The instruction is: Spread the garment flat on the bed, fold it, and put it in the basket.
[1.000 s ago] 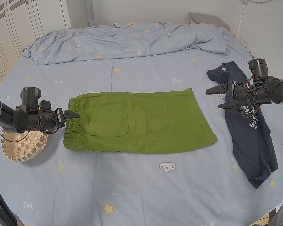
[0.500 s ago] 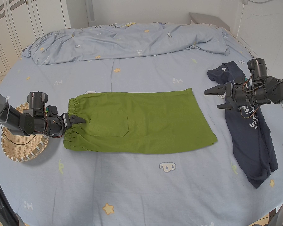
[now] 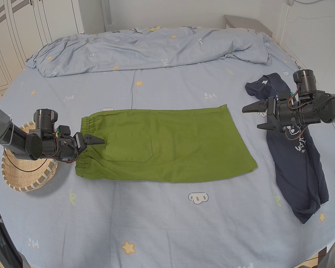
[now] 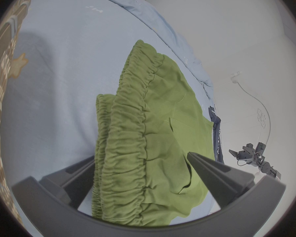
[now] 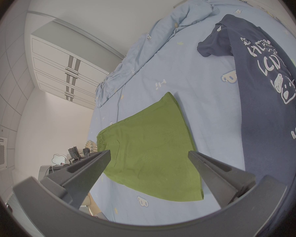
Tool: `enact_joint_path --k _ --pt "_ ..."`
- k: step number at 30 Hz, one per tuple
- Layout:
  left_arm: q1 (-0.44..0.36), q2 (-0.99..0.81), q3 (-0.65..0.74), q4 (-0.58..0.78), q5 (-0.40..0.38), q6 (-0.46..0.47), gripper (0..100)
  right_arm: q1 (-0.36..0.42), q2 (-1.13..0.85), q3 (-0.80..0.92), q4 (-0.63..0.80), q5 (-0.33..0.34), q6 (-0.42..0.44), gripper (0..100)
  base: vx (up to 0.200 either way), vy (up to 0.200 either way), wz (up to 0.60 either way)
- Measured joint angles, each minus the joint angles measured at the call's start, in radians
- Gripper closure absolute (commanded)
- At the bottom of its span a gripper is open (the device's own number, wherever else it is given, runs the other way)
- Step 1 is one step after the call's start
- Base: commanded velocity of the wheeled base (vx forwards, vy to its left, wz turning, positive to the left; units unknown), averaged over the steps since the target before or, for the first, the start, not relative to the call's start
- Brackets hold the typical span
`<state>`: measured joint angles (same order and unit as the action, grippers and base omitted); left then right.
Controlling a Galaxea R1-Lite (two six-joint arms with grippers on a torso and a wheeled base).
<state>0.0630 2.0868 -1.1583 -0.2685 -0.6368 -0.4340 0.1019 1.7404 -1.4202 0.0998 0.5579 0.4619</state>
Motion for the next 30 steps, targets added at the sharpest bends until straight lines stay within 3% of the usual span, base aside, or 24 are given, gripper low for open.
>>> enact_joint_path --k 1,12,20,30 --pt "0.000 0.003 -0.002 0.000 0.000 0.000 100 0.000 0.000 0.000 0.000 0.000 0.000 0 0.000 0.000 0.00" --pt "0.011 0.005 -0.003 0.002 0.001 0.005 100 -0.007 0.021 -0.001 0.000 -0.003 -0.010 0 0.000 0.000 0.00" --pt "0.007 -0.031 0.010 0.001 0.002 0.003 100 -0.037 0.107 0.027 0.003 -0.005 -0.098 0 0.000 0.000 0.00" --pt "0.005 -0.053 0.014 0.001 0.002 0.003 100 -0.008 0.176 0.060 -0.005 -0.006 -0.109 0 0.000 0.000 0.00"
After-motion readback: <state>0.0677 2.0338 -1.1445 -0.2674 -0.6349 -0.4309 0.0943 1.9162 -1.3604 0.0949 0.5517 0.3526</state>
